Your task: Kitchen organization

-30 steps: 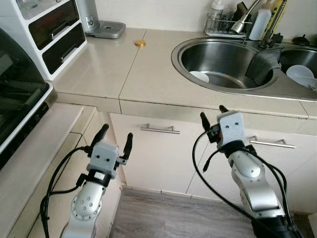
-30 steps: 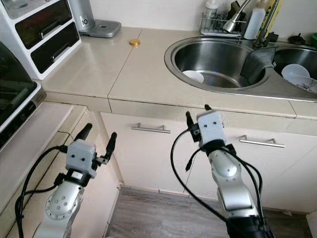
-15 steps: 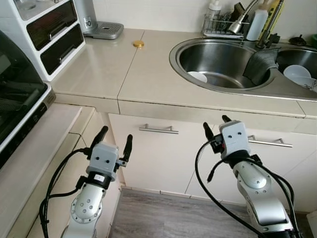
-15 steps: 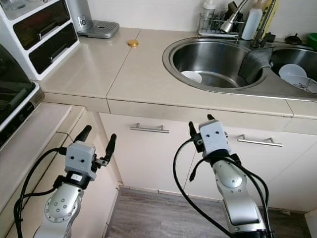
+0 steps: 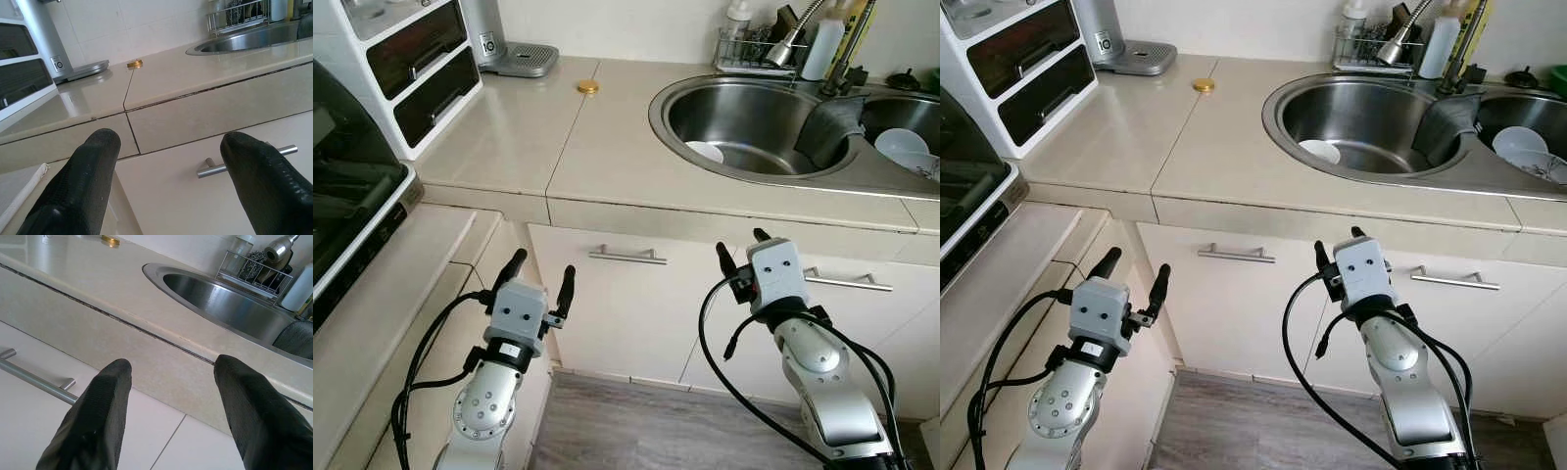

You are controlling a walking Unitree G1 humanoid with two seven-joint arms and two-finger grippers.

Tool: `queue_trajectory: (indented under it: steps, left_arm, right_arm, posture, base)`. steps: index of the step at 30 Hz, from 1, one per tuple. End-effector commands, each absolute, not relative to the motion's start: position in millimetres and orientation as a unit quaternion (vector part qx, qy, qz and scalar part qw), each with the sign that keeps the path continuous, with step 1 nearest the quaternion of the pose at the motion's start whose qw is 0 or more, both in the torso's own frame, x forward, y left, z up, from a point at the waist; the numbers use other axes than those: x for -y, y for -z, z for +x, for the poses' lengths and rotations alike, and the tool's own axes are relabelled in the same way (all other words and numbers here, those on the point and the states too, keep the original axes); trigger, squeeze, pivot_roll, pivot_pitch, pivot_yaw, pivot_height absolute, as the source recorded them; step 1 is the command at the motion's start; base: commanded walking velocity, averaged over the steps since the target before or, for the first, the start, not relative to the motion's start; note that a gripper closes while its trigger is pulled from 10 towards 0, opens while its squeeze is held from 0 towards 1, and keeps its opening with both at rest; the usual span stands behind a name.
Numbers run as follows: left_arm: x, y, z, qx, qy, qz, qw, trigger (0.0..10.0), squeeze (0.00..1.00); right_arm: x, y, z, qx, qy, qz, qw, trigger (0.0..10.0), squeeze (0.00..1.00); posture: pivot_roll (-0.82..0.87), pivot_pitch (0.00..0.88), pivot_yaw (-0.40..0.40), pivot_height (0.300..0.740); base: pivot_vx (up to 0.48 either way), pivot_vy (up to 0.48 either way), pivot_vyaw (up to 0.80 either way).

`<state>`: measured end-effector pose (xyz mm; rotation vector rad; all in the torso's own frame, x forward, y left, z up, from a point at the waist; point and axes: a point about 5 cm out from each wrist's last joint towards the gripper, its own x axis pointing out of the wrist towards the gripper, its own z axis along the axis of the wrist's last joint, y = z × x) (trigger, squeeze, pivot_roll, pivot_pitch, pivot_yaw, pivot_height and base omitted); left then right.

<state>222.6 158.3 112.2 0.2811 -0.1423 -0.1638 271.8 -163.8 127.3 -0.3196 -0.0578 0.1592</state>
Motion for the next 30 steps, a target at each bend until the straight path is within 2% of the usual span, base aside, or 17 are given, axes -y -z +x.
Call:
queue_trajectory:
  steps: [1,7,11,19,30]
  left_arm:
    - [-156.4,-116.7,223.3,0.077,0.082,0.140,0.984,10.0,0.00]
    - [-155.8,-116.5,224.1,0.077,0.083,0.139,0.984,10.0,0.00]
    - [-155.7,-116.3,224.5,0.075,0.083,0.133,0.985,10.0,0.00]
    - [-155.1,-117.0,224.4,0.079,0.088,0.130,0.984,10.0,0.00]
    - [-155.0,-117.4,225.0,0.081,0.088,0.132,0.984,10.0,0.00]
  right_arm:
    - [164.5,-132.6,270.8,0.037,-0.075,-0.163,0.983,10.0,0.00]
    - [166.7,-129.8,272.9,0.024,-0.064,-0.158,0.985,10.0,0.00]
    - [170.2,-131.8,273.8,0.025,-0.054,-0.121,0.991,10.0,0.00]
    - [170.2,-132.4,273.6,0.025,-0.049,-0.117,0.992,10.0,0.00]
    - [170.7,-131.5,274.8,0.023,-0.045,-0.112,0.992,10.0,0.00]
  posture:
    - [0.03,0.010,-0.032,0.740]
    - [0.03,0.013,-0.034,0.740]
    - [0.03,0.013,-0.031,0.740]
    - [0.03,0.014,-0.027,0.740]
    - [0.03,0.013,-0.027,0.740]
  base:
    - [0.000,0.000,0.00]
    - [0.000,0.000,0.00]
    - [0.000,0.000,-0.80]
    - [0.000,0.260,-0.80]
    - [0.000,0.000,-0.80]
